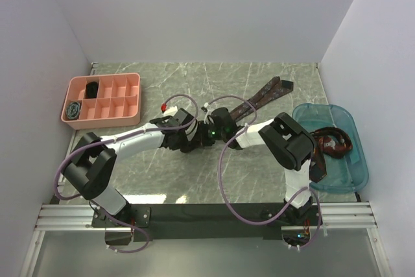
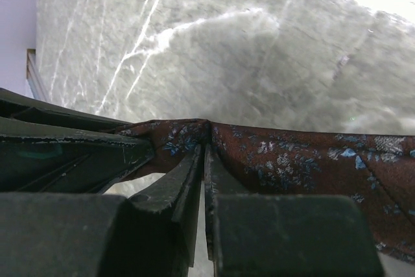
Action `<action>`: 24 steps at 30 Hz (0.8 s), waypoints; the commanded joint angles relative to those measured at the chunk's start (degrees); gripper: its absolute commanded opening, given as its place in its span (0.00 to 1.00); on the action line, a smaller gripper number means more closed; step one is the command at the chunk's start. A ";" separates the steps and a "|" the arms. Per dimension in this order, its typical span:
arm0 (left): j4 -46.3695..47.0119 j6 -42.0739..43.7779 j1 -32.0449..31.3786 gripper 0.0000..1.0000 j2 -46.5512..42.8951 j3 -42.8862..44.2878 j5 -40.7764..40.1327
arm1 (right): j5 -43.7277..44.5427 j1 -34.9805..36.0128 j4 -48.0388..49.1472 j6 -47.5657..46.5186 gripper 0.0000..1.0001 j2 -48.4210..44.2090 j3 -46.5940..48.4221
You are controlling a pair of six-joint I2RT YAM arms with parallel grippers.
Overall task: Roll the ties
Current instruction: Roll the tie
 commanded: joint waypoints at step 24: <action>0.43 -1.65 1.86 0.01 1.04 3.84 2.95 | 4.50 1.15 -1.16 -3.33 0.20 -3.80 0.80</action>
